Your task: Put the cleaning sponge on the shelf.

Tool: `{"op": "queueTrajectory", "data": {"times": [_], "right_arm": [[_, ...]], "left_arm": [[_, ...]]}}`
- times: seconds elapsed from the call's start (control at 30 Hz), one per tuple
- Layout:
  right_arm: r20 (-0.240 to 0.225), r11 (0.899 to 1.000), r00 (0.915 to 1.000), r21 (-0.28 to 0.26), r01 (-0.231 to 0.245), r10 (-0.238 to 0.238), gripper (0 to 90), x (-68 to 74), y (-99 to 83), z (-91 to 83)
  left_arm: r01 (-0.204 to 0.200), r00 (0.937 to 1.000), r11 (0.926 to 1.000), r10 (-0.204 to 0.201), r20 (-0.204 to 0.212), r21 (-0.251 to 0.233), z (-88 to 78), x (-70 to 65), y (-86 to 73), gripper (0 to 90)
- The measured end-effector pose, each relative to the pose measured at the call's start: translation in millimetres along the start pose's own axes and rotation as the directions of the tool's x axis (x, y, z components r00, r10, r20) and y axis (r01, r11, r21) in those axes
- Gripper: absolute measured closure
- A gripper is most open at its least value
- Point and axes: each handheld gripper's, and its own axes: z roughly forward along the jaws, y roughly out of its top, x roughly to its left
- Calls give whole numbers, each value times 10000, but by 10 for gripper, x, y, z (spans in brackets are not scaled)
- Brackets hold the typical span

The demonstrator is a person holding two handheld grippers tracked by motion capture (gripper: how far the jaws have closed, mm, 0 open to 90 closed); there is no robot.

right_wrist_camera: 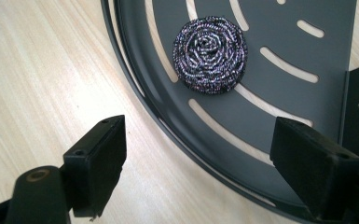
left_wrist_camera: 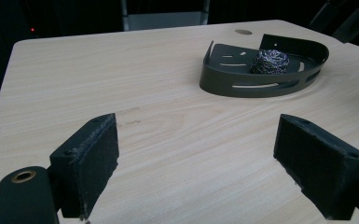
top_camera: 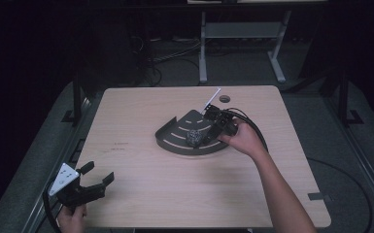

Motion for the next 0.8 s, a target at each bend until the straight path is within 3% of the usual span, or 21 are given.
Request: {"op": "queueTrajectory", "data": {"times": [0.8], "right_arm": [[31, 9998, 9998, -30, -204, 204, 179, 3, -460, -41]], "left_arm": [[-32, 10000, 10000, 32, -7, 50, 10, -13, -1, 132]]}}
